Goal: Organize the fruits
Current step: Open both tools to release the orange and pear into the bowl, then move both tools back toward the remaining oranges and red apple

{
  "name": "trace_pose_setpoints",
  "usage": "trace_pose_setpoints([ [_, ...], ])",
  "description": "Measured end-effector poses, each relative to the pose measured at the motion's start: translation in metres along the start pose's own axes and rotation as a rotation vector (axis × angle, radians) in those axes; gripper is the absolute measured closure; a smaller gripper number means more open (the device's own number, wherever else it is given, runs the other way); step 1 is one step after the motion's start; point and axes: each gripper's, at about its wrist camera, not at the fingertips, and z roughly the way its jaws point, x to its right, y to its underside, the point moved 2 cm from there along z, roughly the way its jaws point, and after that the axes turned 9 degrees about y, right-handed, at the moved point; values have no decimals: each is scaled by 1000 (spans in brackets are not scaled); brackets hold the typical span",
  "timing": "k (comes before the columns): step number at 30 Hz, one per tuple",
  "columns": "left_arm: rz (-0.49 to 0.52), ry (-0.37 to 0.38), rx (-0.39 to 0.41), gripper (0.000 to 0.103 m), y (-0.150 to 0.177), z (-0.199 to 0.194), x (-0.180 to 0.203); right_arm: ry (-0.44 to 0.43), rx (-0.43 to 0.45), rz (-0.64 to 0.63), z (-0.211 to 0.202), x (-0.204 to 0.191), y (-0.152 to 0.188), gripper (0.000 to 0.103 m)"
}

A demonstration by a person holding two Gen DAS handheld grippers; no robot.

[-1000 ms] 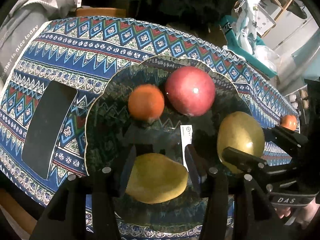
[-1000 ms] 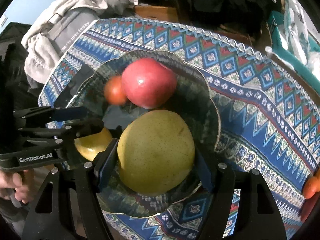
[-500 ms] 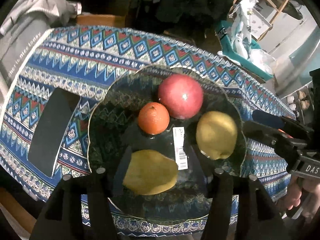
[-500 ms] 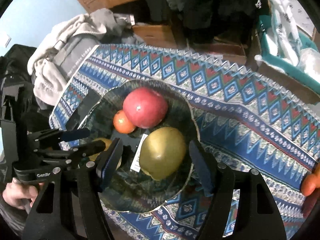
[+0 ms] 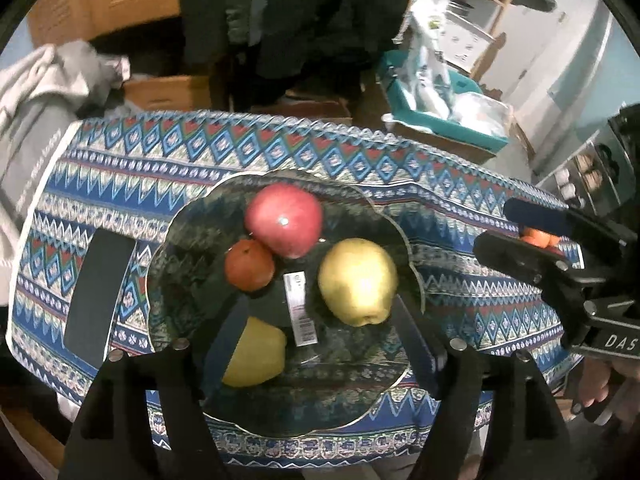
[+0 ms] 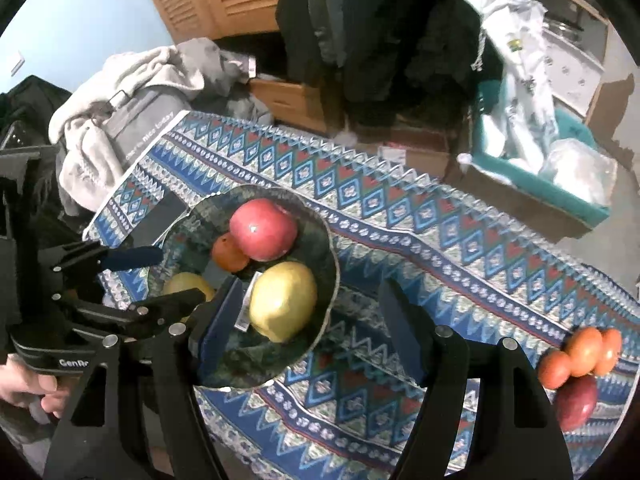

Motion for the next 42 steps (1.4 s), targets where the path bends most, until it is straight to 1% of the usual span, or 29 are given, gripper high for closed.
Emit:
trace_pose_setpoints([
  [4,40,5,0,26,-2,-2,17,27,10,5,-14,10,5,31],
  [6,55,10,3,26,-4,-4,23,31,13,19,-21,17,7,28],
  [11,71,30,24,23,-8,-13,40,52,25,47,-40,36,15,25],
  [15,86,54,24,23,-9,-16,56,92,40,58,-55,51,22,21],
  [24,167,71,16,22,-6,-19,98,147,68,75,-88,79,40,20],
  [26,182,73,12,22,-6,-18,107,161,74,74,-95,84,45,17],
  [33,232,81,3,21,-5,-16,138,202,88,78,-113,103,62,17],
  [36,249,87,4,18,-5,-15,150,209,91,93,-120,115,69,17],
  [42,283,85,16,17,-7,-15,176,222,104,135,-130,140,81,17],
])
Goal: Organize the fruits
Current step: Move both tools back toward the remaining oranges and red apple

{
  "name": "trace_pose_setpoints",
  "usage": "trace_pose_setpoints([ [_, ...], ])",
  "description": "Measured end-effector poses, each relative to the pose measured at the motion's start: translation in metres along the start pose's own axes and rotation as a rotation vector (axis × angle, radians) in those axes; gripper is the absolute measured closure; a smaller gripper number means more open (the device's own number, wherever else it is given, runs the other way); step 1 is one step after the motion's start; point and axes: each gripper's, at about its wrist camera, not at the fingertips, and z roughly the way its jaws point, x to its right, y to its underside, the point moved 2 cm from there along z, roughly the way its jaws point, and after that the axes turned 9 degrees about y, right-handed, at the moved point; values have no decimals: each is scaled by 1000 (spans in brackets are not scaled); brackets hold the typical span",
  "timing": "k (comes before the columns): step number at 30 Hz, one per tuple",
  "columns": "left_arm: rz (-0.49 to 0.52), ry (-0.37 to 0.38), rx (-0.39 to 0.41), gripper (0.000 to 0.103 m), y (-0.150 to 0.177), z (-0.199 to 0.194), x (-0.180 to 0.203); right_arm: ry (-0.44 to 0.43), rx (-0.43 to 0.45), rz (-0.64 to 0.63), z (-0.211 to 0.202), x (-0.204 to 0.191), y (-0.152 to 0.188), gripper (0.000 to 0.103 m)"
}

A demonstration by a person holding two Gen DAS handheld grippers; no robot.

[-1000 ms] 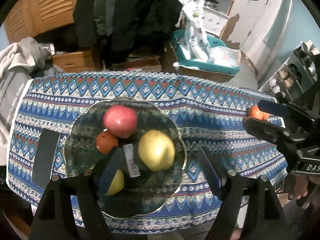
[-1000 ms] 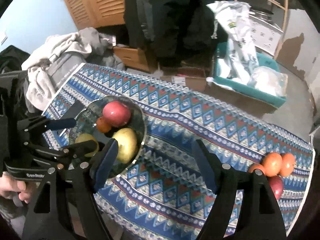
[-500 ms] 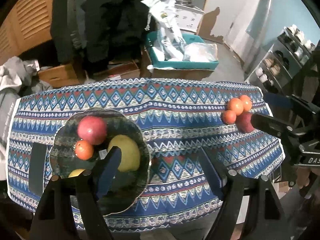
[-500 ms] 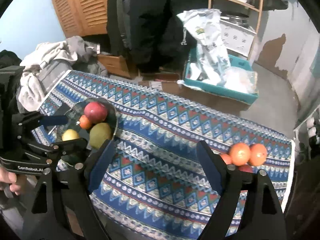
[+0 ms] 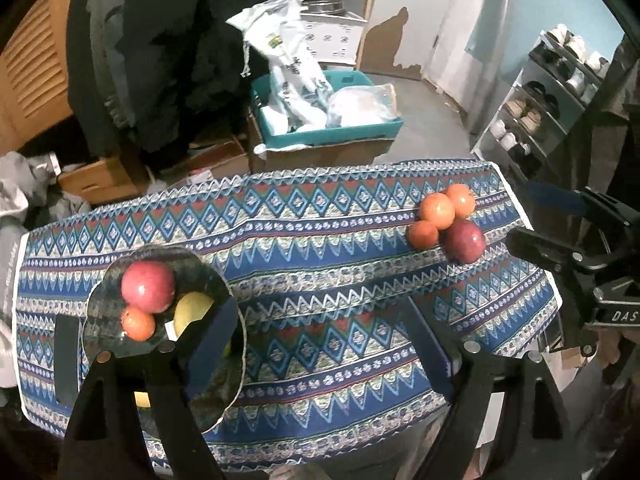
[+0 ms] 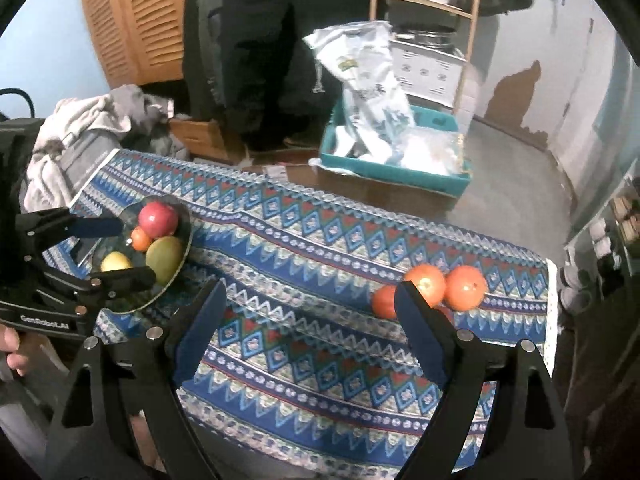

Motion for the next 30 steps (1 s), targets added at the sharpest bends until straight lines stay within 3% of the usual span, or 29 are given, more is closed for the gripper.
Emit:
trace_pose_setpoints([
  [17,126,-5,-7,17,-17,23,62,61,-21,135,0,87,26,17],
  [30,213,-18,-49,17,-28,79,82,72,-162,218,57,134,54,17],
])
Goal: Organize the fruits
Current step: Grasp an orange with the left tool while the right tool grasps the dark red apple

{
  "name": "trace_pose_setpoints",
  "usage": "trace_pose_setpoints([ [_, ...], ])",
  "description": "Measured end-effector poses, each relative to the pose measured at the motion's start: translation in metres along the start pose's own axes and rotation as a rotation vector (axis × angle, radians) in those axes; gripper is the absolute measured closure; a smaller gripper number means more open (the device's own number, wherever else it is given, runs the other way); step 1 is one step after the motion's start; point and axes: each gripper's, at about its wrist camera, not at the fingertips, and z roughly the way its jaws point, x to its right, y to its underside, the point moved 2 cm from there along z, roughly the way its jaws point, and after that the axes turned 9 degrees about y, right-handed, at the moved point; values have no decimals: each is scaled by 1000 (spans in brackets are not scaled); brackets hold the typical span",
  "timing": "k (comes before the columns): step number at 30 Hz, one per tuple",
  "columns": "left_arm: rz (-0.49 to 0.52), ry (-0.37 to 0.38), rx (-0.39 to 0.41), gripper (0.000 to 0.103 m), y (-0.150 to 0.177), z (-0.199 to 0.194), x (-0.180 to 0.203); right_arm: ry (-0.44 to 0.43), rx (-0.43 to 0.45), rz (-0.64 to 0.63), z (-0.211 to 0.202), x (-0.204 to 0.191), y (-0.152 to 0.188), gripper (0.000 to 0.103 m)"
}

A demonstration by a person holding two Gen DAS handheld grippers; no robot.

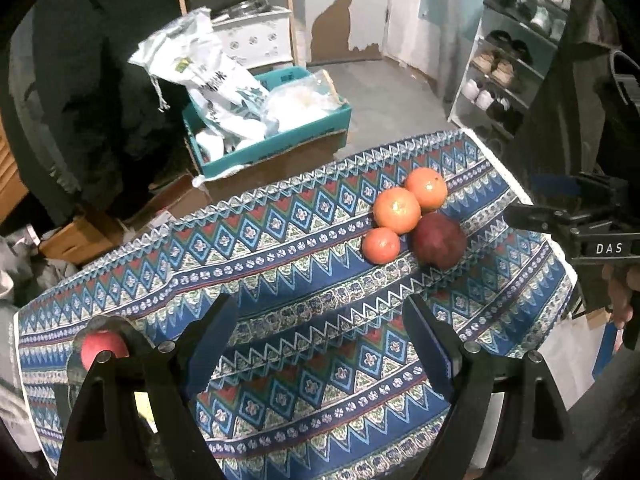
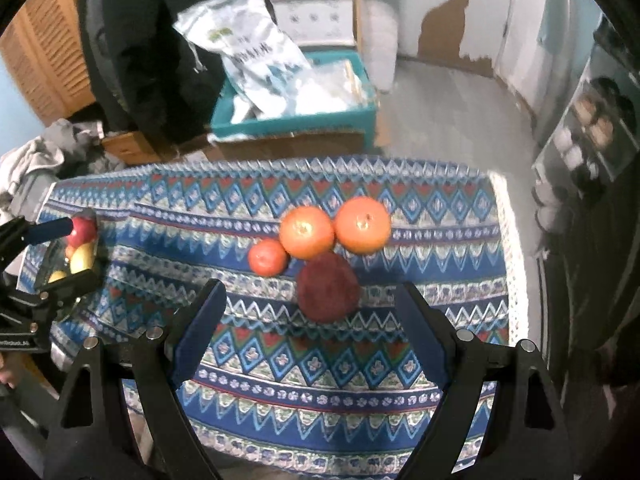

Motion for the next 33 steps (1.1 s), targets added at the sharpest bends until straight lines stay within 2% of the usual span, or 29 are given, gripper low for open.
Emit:
trace_pose_setpoints([
  [7,27,-9,-39,17,-12,36,-5,-13,-75,-14,46,0,1,17],
  [13,101,-22,-74,17,-18,67,-3,-10,-150,-42,89,-3,3,17],
  [17,90,-7,-108,17,-21,91,-6,7,-200,-48,116,-2,7,17],
  [22,107,6,-113,17,-22,108,-2,-7,-198,-47,133,-3,12,18],
  [26,102,40,-129,17,-23,122,4,-49,-202,-41,141,-5,15,30],
  [30,88,75,-142,17,-23,135,10,-53,-192,-11,138,-2,17,31],
  [33,81,95,-152,17,-25,146,16,-25,-175,31,129,7,23,31],
])
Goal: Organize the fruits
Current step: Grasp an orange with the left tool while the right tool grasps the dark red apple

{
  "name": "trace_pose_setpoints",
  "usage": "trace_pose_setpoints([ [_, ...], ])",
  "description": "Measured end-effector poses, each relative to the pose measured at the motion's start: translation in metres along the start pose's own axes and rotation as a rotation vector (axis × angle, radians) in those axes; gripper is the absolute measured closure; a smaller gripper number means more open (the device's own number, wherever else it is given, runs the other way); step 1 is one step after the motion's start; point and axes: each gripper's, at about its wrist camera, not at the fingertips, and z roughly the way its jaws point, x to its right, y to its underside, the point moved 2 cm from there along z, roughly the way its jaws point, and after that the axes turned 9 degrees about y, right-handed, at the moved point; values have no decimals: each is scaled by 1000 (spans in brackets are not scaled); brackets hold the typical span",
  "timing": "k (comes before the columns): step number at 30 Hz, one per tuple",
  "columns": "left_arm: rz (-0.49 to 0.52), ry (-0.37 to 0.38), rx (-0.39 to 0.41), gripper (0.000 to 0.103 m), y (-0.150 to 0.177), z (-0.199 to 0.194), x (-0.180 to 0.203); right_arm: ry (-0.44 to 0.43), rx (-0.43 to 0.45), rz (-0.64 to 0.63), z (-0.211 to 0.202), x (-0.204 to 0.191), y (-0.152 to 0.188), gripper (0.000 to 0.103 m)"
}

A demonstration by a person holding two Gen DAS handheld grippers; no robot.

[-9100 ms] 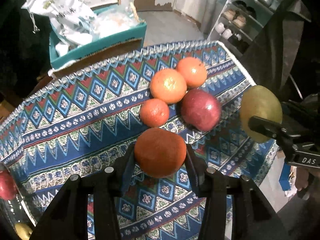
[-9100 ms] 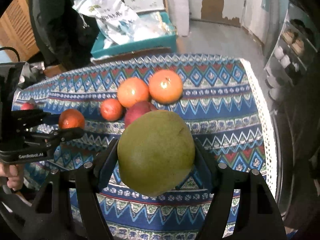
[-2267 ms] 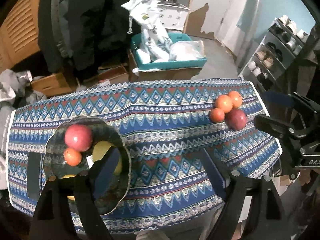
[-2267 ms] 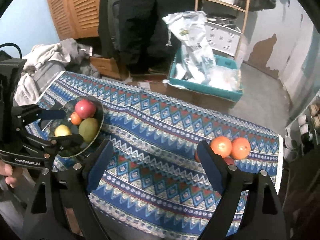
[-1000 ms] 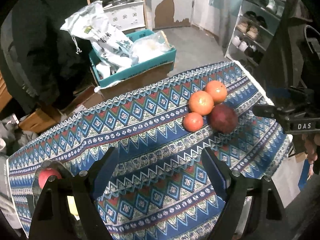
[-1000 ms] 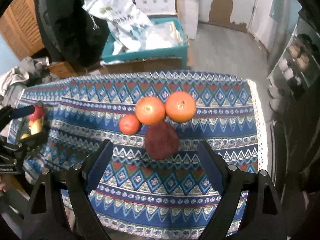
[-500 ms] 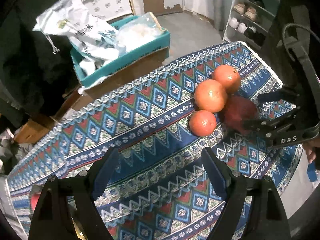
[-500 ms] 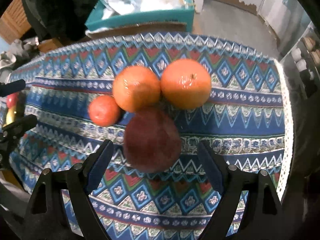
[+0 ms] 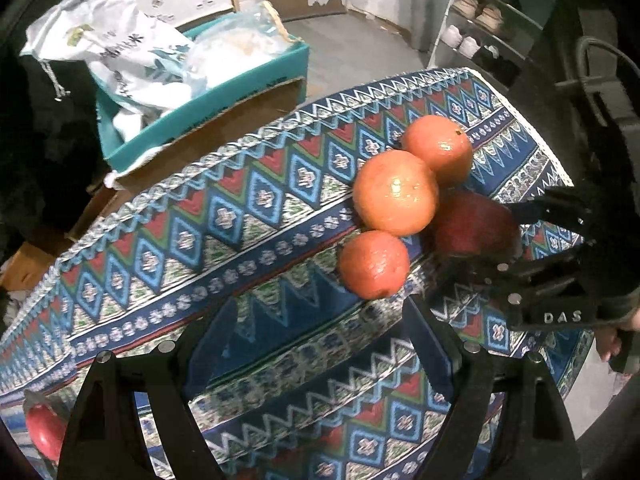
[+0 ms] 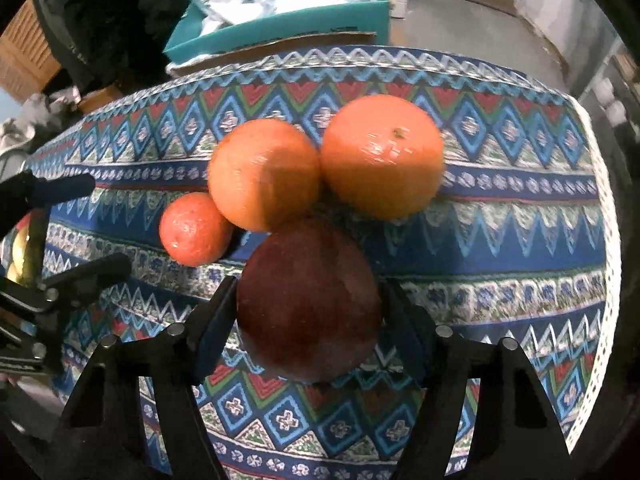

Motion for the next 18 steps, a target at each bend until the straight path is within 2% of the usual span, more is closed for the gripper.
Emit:
trace_pose_setpoints([
  [5,-24,46,-14,17,-7,16,7,28,38,60,-16,18,6,31],
  [10,-36,46,-32,17,-13,31,11,26,68,106,-28,37,6,31],
  [18,-70,54,-32,17,-16,46,9,13,75,123,-31,40,6,31],
])
